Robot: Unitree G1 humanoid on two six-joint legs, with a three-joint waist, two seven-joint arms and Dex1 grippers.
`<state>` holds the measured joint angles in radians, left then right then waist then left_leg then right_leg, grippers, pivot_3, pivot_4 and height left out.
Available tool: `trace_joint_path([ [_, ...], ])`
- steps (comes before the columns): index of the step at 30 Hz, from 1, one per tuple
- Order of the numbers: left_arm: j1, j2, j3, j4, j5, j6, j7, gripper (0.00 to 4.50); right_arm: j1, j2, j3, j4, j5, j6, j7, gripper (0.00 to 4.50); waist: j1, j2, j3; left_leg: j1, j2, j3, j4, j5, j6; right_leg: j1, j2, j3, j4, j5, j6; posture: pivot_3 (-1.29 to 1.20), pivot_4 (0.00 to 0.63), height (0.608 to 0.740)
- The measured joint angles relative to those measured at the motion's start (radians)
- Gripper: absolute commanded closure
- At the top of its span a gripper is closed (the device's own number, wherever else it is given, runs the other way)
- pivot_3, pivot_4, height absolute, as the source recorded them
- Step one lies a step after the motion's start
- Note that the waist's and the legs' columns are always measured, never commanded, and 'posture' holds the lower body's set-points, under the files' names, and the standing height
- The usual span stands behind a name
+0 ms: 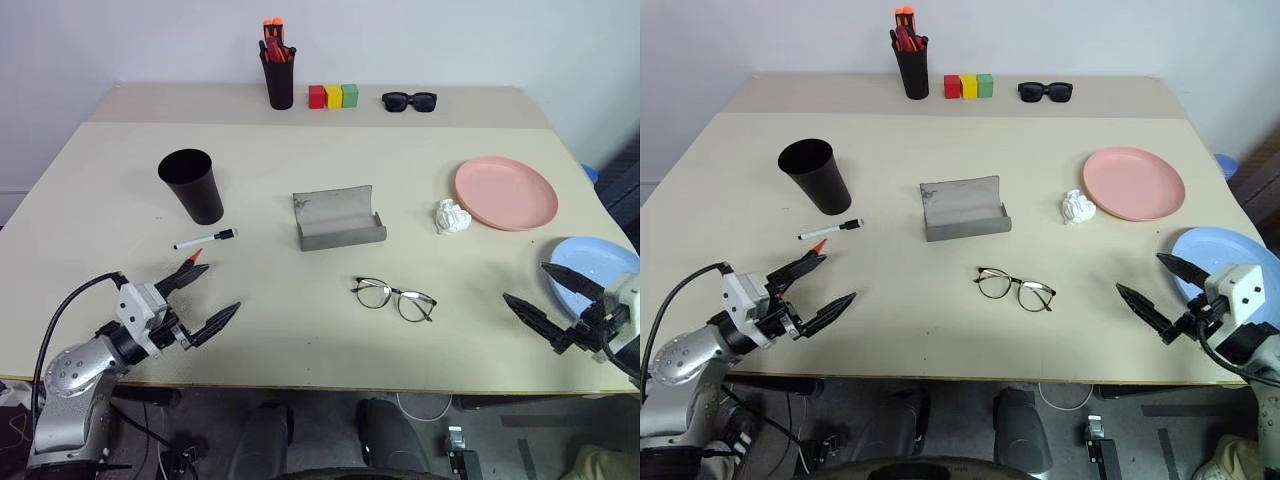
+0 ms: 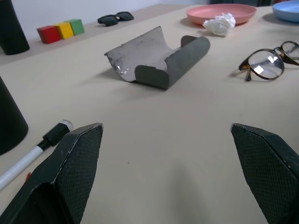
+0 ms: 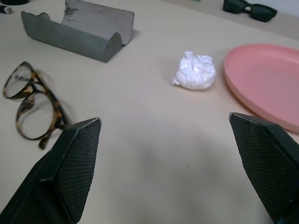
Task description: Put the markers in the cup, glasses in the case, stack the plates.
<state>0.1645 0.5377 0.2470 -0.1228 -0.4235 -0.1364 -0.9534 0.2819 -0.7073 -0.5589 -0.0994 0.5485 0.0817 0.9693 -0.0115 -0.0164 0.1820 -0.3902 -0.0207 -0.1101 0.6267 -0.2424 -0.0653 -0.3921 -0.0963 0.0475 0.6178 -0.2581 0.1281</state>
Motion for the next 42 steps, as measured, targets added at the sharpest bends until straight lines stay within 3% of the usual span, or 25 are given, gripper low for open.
trace_joint_path([
  [11, 0.006, 0.005, -0.035, -0.027, -0.001, 0.033, 0.029, 0.00, 0.055, 0.004, -0.004, -0.053, 0.015, 0.001, 0.016, 0.02, 0.000, 0.001, 0.000, 0.000, 0.000, 0.000, 0.000, 0.000, 0.000, 0.000, 0.000, 0.000, 0.000, 0.000, 0.000, 0.00, 0.150, 0.740],
  [18, 0.112, 0.027, 0.020, -0.056, -0.025, 0.039, 0.027, 0.00, 0.120, 0.056, 0.036, -0.162, 0.015, 0.001, 0.015, 0.02, -0.001, 0.001, 0.000, 0.000, 0.000, 0.000, 0.000, 0.000, 0.000, -0.001, 0.000, 0.000, 0.000, 0.000, 0.000, 0.00, 0.150, 0.740],
  [24, 0.104, 0.004, 0.008, -0.140, -0.031, 0.085, 0.088, 0.00, 0.092, 0.054, 0.072, -0.192, 0.024, 0.017, 0.032, 0.02, 0.002, 0.001, 0.000, -0.001, 0.000, 0.000, 0.002, 0.000, 0.000, 0.001, -0.001, 0.000, -0.001, 0.000, 0.000, 0.00, 0.150, 0.740],
  [32, 0.158, -0.007, 0.069, -0.359, -0.114, 0.393, 0.348, 0.00, -0.019, 0.010, 0.094, -0.125, 0.025, 0.042, 0.090, 0.02, -0.001, 0.002, 0.001, 0.000, 0.000, 0.000, 0.000, 0.000, 0.000, 0.000, 0.000, 0.000, 0.000, 0.000, 0.000, 0.00, 0.150, 0.740],
  [42, 0.113, 0.058, 0.288, -0.442, -0.234, 0.790, 0.640, 0.00, -0.184, 0.003, 0.244, -0.082, 0.005, 0.038, 0.171, 0.02, -0.003, 0.002, 0.002, 0.000, 0.000, -0.001, 0.001, 0.000, 0.000, 0.000, 0.000, -0.001, 0.002, 0.000, 0.000, 0.00, 0.150, 0.740],
])
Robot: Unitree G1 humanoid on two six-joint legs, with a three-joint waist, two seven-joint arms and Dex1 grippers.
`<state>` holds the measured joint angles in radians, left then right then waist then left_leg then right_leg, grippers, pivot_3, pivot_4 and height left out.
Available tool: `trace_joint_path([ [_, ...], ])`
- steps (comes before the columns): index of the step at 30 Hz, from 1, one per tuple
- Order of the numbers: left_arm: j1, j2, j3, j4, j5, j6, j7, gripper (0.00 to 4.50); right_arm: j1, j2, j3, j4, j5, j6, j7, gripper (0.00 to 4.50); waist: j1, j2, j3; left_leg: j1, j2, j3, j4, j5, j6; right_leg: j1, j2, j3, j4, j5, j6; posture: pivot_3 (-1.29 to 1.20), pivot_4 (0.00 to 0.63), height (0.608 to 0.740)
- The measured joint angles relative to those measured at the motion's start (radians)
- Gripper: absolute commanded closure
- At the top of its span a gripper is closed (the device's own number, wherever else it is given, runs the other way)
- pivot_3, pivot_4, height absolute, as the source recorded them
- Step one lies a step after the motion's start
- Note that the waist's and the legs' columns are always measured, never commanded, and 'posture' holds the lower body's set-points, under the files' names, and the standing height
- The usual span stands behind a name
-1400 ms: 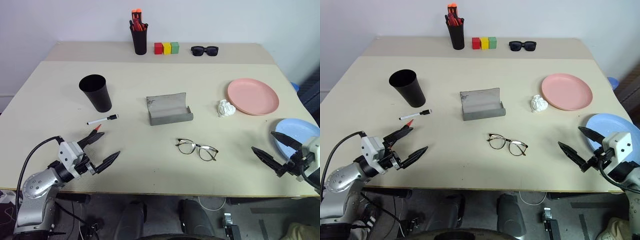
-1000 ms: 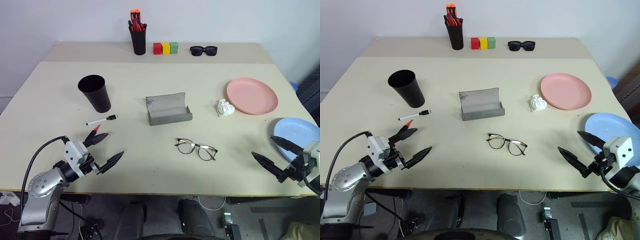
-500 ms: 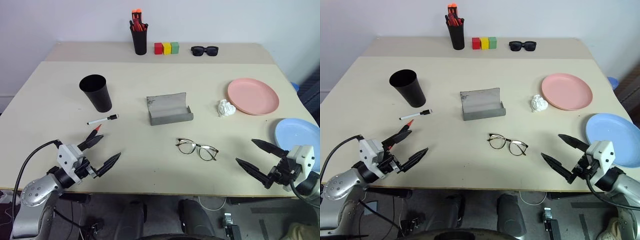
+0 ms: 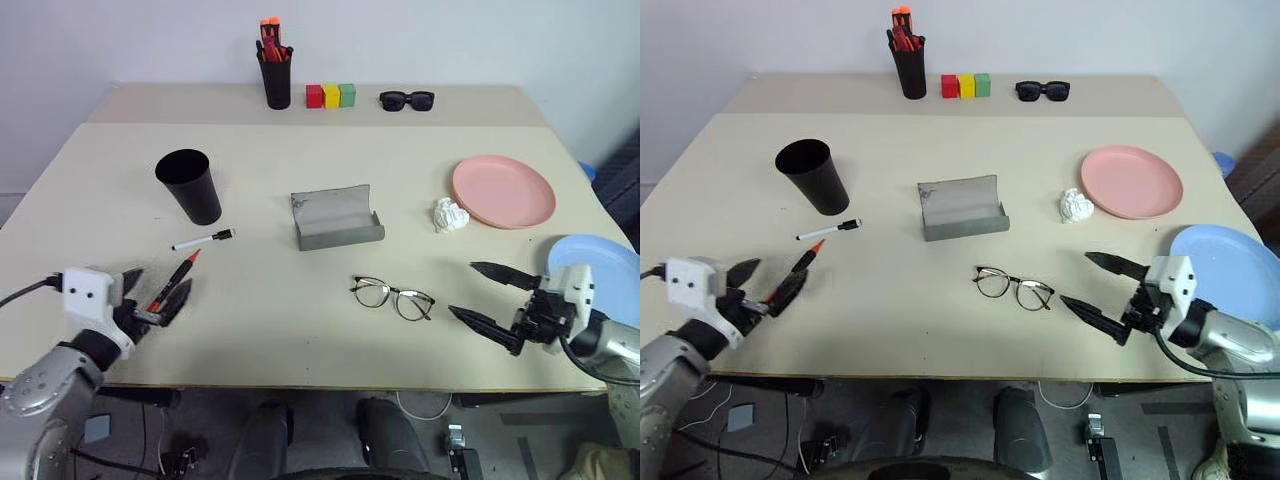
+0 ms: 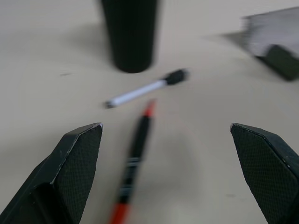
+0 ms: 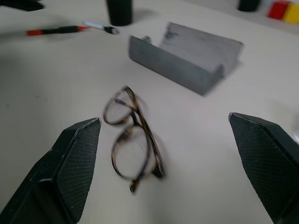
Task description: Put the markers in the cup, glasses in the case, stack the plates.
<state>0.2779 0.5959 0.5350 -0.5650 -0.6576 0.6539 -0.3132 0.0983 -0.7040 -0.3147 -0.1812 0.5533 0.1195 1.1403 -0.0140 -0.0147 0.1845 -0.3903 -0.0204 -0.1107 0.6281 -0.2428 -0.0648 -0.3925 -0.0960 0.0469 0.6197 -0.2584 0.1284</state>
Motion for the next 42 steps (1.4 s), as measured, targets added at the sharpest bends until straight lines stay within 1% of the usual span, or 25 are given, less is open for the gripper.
trace_joint_path([
  [1, -0.009, 0.022, 0.016, 0.000, -0.014, 0.039, 0.015, 0.00, -0.014, 0.000, 0.011, -0.001, 0.000, 0.000, 0.003, 0.02, 0.000, 0.000, 0.000, 0.000, 0.000, 0.000, 0.000, 0.000, 0.000, 0.000, 0.000, 0.000, 0.000, 0.000, 0.000, 0.00, 0.150, 0.740],
  [4, -0.069, 0.114, 0.069, 0.010, -0.092, 0.240, 0.064, 0.00, -0.068, 0.000, 0.057, -0.002, -0.001, 0.003, 0.013, 0.02, 0.002, 0.000, 0.001, 0.000, 0.000, -0.001, 0.000, 0.000, 0.000, 0.000, 0.000, 0.000, 0.000, 0.000, 0.000, 0.00, 0.150, 0.740],
  [10, -0.208, 0.252, 0.055, 0.068, -0.160, 0.475, 0.067, 0.00, -0.143, 0.002, 0.114, -0.008, 0.000, 0.004, 0.027, 0.02, -0.001, 0.000, 0.001, 0.000, 0.000, -0.001, -0.001, 0.000, 0.000, -0.001, 0.000, 0.000, 0.001, 0.000, 0.001, 0.00, 0.150, 0.740],
  [16, -0.310, 0.282, -0.020, 0.137, -0.161, 0.630, 0.071, 0.00, -0.156, 0.017, 0.141, -0.005, -0.001, -0.004, 0.029, 0.02, -0.003, 0.000, 0.002, 0.000, 0.000, -0.001, -0.001, 0.000, 0.000, -0.002, 0.001, 0.000, 0.002, 0.000, 0.001, 0.00, 0.150, 0.740],
  [21, -0.449, 0.309, -0.098, 0.243, -0.143, 0.750, 0.070, 0.00, -0.155, 0.026, 0.144, 0.033, -0.008, -0.041, 0.035, 0.02, -0.001, 0.000, 0.003, 0.000, 0.000, -0.001, 0.000, 0.000, 0.000, -0.002, 0.001, 0.000, 0.003, 0.000, 0.001, 0.00, 0.150, 0.740],
  [28, -0.620, 0.318, -0.189, 0.374, -0.082, 0.834, 0.063, 0.00, -0.133, 0.032, 0.142, 0.037, -0.011, -0.070, 0.036, 0.02, -0.003, -0.001, 0.003, 0.000, 0.000, -0.001, 0.000, 0.000, 0.000, -0.003, 0.001, 0.000, 0.006, 0.001, 0.005, 0.00, 0.150, 0.740],
  [30, -0.657, 0.317, -0.236, 0.405, -0.059, 0.847, 0.056, 0.00, -0.124, 0.032, 0.140, 0.038, -0.010, -0.078, 0.037, 0.02, -0.004, -0.001, 0.003, 0.000, 0.000, -0.001, 0.000, 0.000, 0.000, -0.004, 0.001, 0.000, 0.008, 0.001, 0.006, 0.00, 0.150, 0.740],
  [33, -0.686, 0.313, -0.320, 0.428, -0.036, 0.853, 0.035, 0.82, -0.108, 0.032, 0.140, 0.038, -0.011, -0.085, 0.037, 0.00, -0.004, -0.001, 0.003, 0.000, 0.000, -0.001, 0.000, 0.000, 0.000, -0.005, 0.001, 0.000, 0.009, 0.000, 0.007, 0.00, 0.150, 0.740],
  [35, -0.696, 0.304, -0.361, 0.426, -0.022, 0.864, 0.023, 1.77, -0.105, 0.032, 0.138, 0.038, -0.011, -0.094, 0.035, 0.00, -0.006, -0.001, 0.003, 0.000, 0.000, -0.001, -0.001, 0.000, -0.001, -0.005, 0.001, 0.001, 0.010, 0.000, 0.007, 0.00, 0.150, 0.740],
  [36, -0.710, 0.301, -0.367, 0.428, -0.017, 0.871, 0.018, 2.30, -0.104, 0.032, 0.138, 0.038, -0.011, -0.099, 0.033, 0.00, -0.005, -0.001, 0.003, 0.000, 0.000, -0.001, 0.000, 0.000, -0.001, -0.005, 0.001, 0.000, 0.010, 0.000, 0.007, 0.00, 0.150, 0.740],
  [37, -0.722, 0.294, -0.370, 0.427, -0.017, 0.878, 0.011, 2.74, -0.103, 0.033, 0.138, 0.038, -0.011, -0.103, 0.031, 0.00, -0.004, -0.001, 0.003, 0.000, 0.000, -0.001, 0.000, 0.000, -0.001, -0.005, 0.001, 0.000, 0.010, 0.000, 0.007, 0.00, 0.150, 0.740],
  [39, -0.736, 0.275, -0.388, 0.427, -0.011, 0.891, 0.004, 3.87, -0.102, 0.033, 0.138, 0.038, -0.011, -0.106, 0.024, 0.00, -0.004, -0.001, 0.003, 0.000, -0.001, -0.001, 0.000, 0.000, -0.001, -0.005, 0.001, 0.001, 0.010, 0.000, 0.007, 0.00, 0.150, 0.740],
  [40, -0.742, 0.273, -0.389, 0.427, -0.003, 0.891, 0.002, 4.35, -0.100, 0.033, 0.138, 0.038, -0.012, -0.106, 0.021, 0.00, -0.003, -0.001, 0.003, 0.000, -0.001, -0.001, 0.000, 0.000, -0.001, -0.005, 0.001, 0.001, 0.010, 0.000, 0.007, 0.00, 0.150, 0.740],
  [41, -0.745, 0.273, -0.389, 0.427, -0.002, 0.893, -0.004, 4.48, -0.098, 0.033, 0.138, 0.038, -0.012, -0.106, 0.018, 0.00, -0.003, -0.001, 0.003, 0.000, -0.001, -0.001, 0.000, 0.000, -0.001, -0.005, 0.001, 0.001, 0.010, 0.000, 0.007, 0.00, 0.150, 0.740],
  [42, -0.745, 0.268, -0.389, 0.427, -0.001, 0.897, -0.011, 4.48, -0.097, 0.033, 0.138, 0.038, -0.013, -0.106, 0.013, 0.00, -0.003, -0.001, 0.003, 0.000, -0.001, -0.001, 0.000, 0.000, -0.001, -0.005, 0.001, 0.001, 0.010, 0.000, 0.007, 0.00, 0.150, 0.740],
])
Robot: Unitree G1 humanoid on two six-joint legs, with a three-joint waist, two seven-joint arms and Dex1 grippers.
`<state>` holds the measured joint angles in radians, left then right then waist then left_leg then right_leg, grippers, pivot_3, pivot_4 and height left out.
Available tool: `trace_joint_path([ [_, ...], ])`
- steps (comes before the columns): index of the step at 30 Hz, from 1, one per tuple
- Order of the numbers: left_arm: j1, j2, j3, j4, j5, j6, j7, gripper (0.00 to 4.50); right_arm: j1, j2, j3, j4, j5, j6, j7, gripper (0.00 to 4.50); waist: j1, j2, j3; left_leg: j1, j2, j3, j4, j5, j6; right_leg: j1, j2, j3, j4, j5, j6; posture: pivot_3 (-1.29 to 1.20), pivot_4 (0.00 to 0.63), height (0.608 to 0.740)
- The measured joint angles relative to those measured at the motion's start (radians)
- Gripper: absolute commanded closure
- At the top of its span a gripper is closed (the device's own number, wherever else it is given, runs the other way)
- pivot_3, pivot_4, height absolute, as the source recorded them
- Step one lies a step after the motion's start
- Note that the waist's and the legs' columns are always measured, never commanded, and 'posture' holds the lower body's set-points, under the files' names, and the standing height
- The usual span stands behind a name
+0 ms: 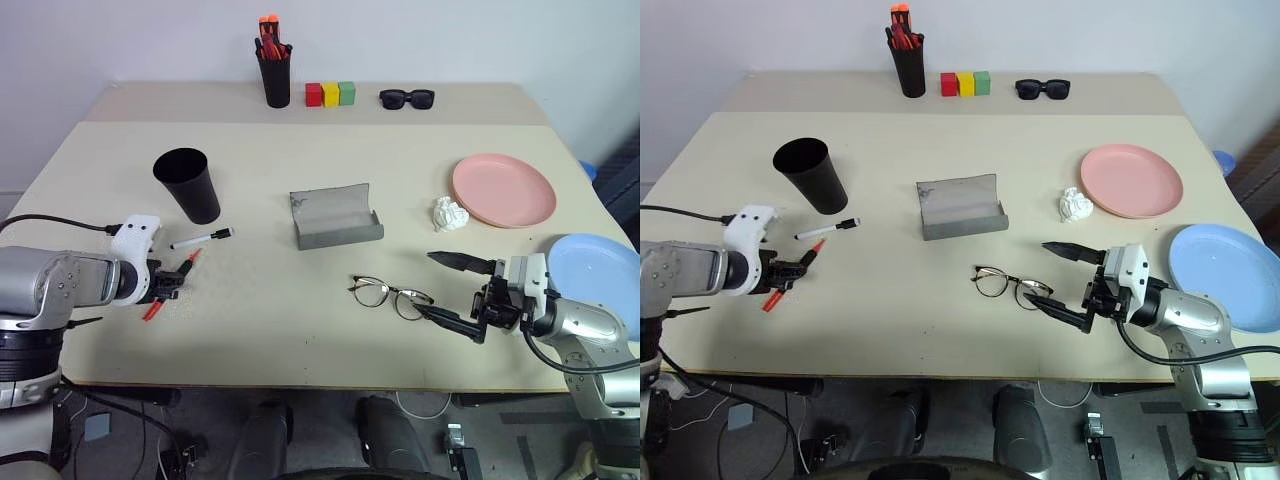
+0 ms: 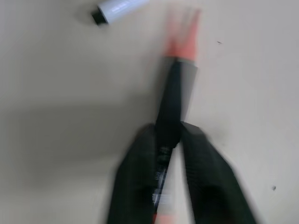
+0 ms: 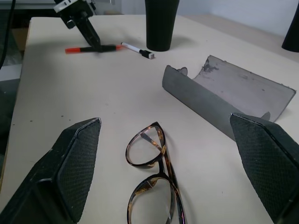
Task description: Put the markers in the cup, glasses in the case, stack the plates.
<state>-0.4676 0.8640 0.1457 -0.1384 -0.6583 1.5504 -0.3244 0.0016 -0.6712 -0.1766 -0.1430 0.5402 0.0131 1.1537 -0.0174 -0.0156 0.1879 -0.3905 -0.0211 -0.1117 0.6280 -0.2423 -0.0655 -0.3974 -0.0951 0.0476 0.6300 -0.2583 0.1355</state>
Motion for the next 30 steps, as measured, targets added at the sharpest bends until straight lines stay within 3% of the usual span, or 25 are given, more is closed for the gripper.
trace_joint_path([
  [4, 0.017, -0.021, 0.016, -0.048, -0.010, 0.019, -0.029, 4.48, 0.002, 0.000, 0.000, -0.002, -0.006, 0.000, -0.020, 0.00, 0.000, 0.000, 0.000, 0.000, 0.000, 0.000, 0.000, 0.000, 0.000, 0.000, 0.000, 0.000, 0.000, 0.000, 0.000, 0.00, 0.150, 0.740],
  [8, 0.068, -0.050, 0.025, -0.212, -0.077, 0.007, -0.101, 4.48, 0.003, 0.000, -0.001, -0.013, -0.007, 0.002, -0.043, 0.00, 0.000, -0.002, 0.001, 0.000, 0.000, 0.000, 0.000, 0.000, 0.000, 0.000, 0.000, 0.000, 0.000, 0.000, 0.000, 0.00, 0.150, 0.740],
  [12, 0.116, -0.026, -0.001, -0.391, -0.086, -0.152, -0.174, 4.48, 0.010, 0.000, -0.003, -0.030, -0.007, 0.004, -0.065, 0.00, 0.002, -0.001, 0.002, 0.000, 0.000, 0.000, 0.000, 0.000, -0.001, 0.000, 0.000, 0.000, 0.000, -0.002, -0.003, 0.00, 0.150, 0.740],
  [15, 0.149, -0.071, -0.010, -0.454, -0.036, -0.347, -0.192, 4.48, 0.013, 0.000, -0.005, -0.038, -0.007, 0.014, -0.086, 0.00, 0.004, -0.001, 0.002, 0.000, 0.000, 0.000, 0.000, 0.000, 0.000, 0.000, 0.000, 0.001, -0.001, -0.002, -0.004, 0.00, 0.150, 0.740],
  [20, 0.020, -0.265, 0.024, -0.386, 0.123, -0.680, -0.032, 4.48, -0.030, 0.016, -0.008, -0.046, -0.008, 0.043, -0.154, 0.00, 0.009, -0.004, 0.003, -0.001, 0.000, 0.000, 0.003, 0.001, -0.001, 0.002, 0.000, 0.001, -0.001, -0.001, -0.005, 0.00, 0.150, 0.740],
  [24, -0.128, -0.298, 0.076, -0.288, 0.229, -0.820, 0.083, 4.48, -0.055, 0.028, -0.005, -0.046, -0.011, 0.048, -0.179, 0.00, 0.004, -0.003, 0.003, 0.000, -0.001, 0.000, 0.002, 0.001, -0.001, 0.002, 0.000, 0.001, -0.002, 0.000, 0.000, 0.00, 0.150, 0.740],
  [30, -0.229, -0.326, 0.091, -0.195, 0.293, -0.840, 0.182, 4.48, -0.109, 0.042, 0.016, -0.037, -0.020, 0.049, -0.184, 0.00, 0.002, -0.003, 0.003, -0.001, -0.001, 0.000, 0.002, 0.001, -0.001, 0.001, 0.000, 0.001, 0.000, 0.000, 0.001, 0.00, 0.150, 0.740],
])
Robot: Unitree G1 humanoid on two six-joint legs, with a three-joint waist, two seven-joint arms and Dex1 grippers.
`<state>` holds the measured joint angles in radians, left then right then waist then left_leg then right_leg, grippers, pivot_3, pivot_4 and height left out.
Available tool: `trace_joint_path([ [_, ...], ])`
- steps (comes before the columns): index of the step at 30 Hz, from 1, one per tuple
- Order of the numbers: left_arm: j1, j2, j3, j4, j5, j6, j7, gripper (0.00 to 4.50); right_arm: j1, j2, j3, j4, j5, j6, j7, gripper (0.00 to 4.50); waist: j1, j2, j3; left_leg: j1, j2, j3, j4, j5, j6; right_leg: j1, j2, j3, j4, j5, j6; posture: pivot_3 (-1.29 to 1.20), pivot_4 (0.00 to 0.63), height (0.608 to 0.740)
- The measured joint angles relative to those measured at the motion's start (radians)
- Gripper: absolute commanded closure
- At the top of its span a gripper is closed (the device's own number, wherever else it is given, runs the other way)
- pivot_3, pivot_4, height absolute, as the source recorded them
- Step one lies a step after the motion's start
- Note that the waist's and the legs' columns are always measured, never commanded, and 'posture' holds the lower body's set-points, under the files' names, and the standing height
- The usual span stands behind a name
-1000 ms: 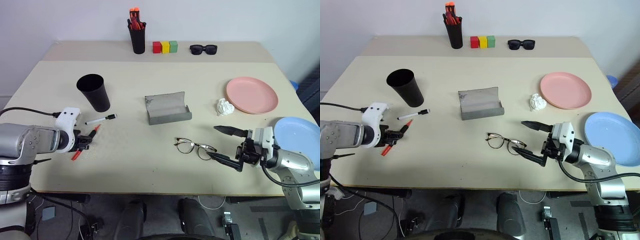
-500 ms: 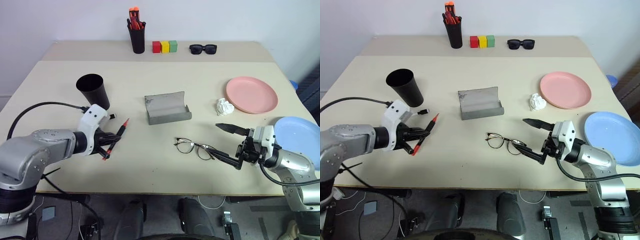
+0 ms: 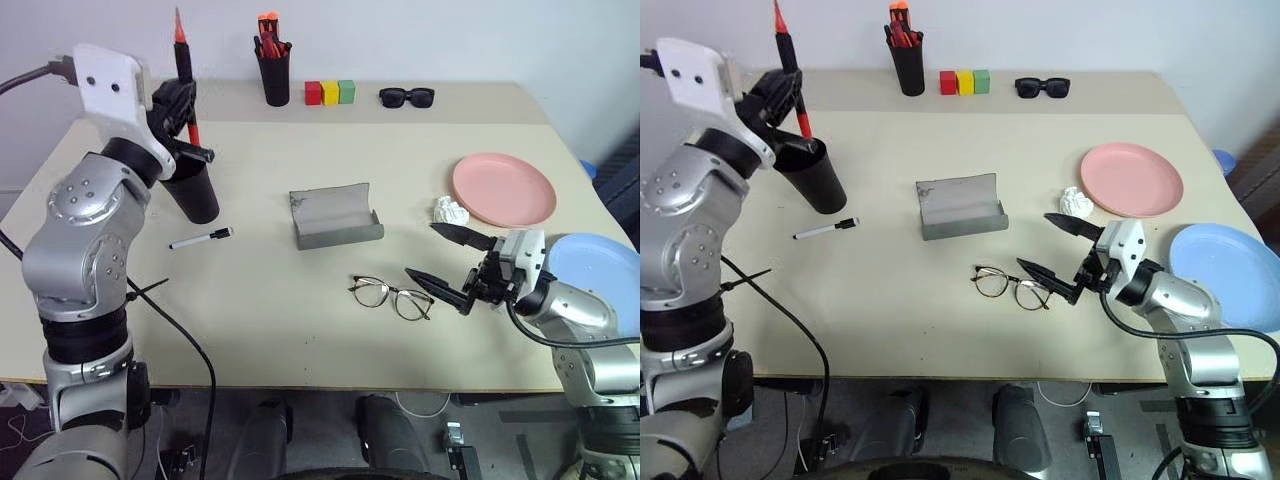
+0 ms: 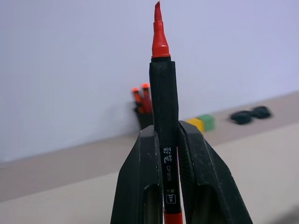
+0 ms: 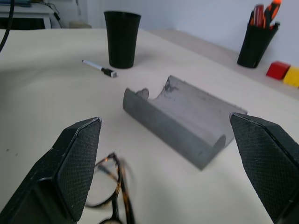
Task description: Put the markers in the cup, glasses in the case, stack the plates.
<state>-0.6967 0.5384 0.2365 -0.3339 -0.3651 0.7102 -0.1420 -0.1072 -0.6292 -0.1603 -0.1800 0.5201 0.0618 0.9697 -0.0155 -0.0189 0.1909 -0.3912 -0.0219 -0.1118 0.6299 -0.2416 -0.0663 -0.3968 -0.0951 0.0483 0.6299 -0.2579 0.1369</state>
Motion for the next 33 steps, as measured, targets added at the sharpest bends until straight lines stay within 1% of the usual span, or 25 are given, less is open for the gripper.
trace_joint_path([
  [4, -0.011, 0.003, 0.001, 0.016, 0.057, 0.002, 0.049, 4.48, -0.027, 0.009, 0.020, 0.011, -0.006, 0.004, 0.000, 0.00, 0.000, 0.000, 0.000, 0.000, 0.000, 0.000, 0.000, 0.000, 0.000, 0.000, 0.000, 0.000, 0.000, 0.000, 0.000, 0.00, 0.150, 0.740],
  [7, 0.000, 0.014, 0.001, 0.050, 0.127, -0.011, 0.093, 4.48, -0.049, 0.017, 0.035, 0.020, -0.008, 0.016, -0.001, 0.00, -0.002, 0.000, 0.000, 0.000, 0.000, 0.000, 0.000, 0.000, 0.000, 0.000, 0.000, 0.000, 0.000, 0.000, 0.000, 0.00, 0.150, 0.740],
  [10, 0.034, 0.021, 0.002, 0.103, 0.210, -0.068, 0.144, 4.48, -0.074, 0.021, 0.039, 0.025, -0.009, 0.023, -0.004, 0.00, -0.001, 0.000, 0.000, 0.000, 0.000, 0.000, 0.000, 0.000, 0.000, 0.000, 0.000, 0.000, 0.000, 0.000, 0.000, 0.00, 0.150, 0.740],
  [14, 0.038, -0.028, 0.003, 0.183, 0.280, -0.148, 0.207, 4.48, -0.097, 0.022, 0.042, 0.030, -0.009, 0.027, -0.001, 0.00, 0.007, 0.000, 0.000, 0.000, 0.000, -0.001, 0.001, 0.000, 0.000, 0.001, 0.000, 0.000, 0.000, 0.001, 0.001, 0.00, 0.150, 0.740],
  [19, 0.039, -0.114, -0.032, 0.270, 0.324, -0.241, 0.237, 4.48, -0.098, 0.022, 0.042, 0.035, -0.009, 0.028, 0.001, 0.00, 0.004, 0.000, 0.000, 0.000, -0.001, -0.001, 0.001, 0.000, 0.000, 0.001, 0.000, 0.000, 0.000, 0.001, 0.002, 0.00, 0.150, 0.740],
  [23, 0.030, -0.151, -0.062, 0.342, 0.342, -0.303, 0.238, 4.48, -0.097, 0.022, 0.042, 0.041, -0.009, 0.027, 0.003, 0.00, -0.001, 0.000, 0.000, 0.000, 0.000, -0.001, 0.000, 0.000, 0.000, 0.000, 0.000, 0.000, 0.001, 0.001, 0.002, 0.00, 0.150, 0.740],
  [27, -0.002, -0.160, -0.064, 0.432, 0.358, -0.350, 0.248, 4.48, -0.088, 0.032, 0.039, 0.041, -0.007, 0.021, 0.000, 0.00, 0.001, 0.000, 0.000, 0.000, 0.000, -0.001, 0.000, 0.000, 0.000, 0.000, 0.000, 0.000, 0.000, 0.001, 0.002, 0.00, 0.150, 0.740],
  [30, -0.015, -0.169, -0.064, 0.466, 0.366, -0.386, 0.255, 4.48, -0.086, 0.058, 0.035, 0.041, -0.002, 0.018, -0.004, 0.00, 0.002, 0.000, 0.000, 0.000, -0.001, -0.001, 0.001, 0.000, 0.000, 0.000, 0.000, 0.000, 0.000, 0.001, 0.002, 0.00, 0.150, 0.740],
  [33, -0.015, -0.174, -0.065, 0.502, 0.379, -0.413, 0.259, 4.48, -0.083, 0.061, 0.030, 0.043, -0.003, -0.004, -0.001, 0.00, 0.002, 0.000, 0.000, 0.000, -0.001, -0.001, 0.000, 0.000, 0.000, 0.000, 0.000, 0.000, 0.001, 0.001, 0.002, 0.00, 0.150, 0.740],
])
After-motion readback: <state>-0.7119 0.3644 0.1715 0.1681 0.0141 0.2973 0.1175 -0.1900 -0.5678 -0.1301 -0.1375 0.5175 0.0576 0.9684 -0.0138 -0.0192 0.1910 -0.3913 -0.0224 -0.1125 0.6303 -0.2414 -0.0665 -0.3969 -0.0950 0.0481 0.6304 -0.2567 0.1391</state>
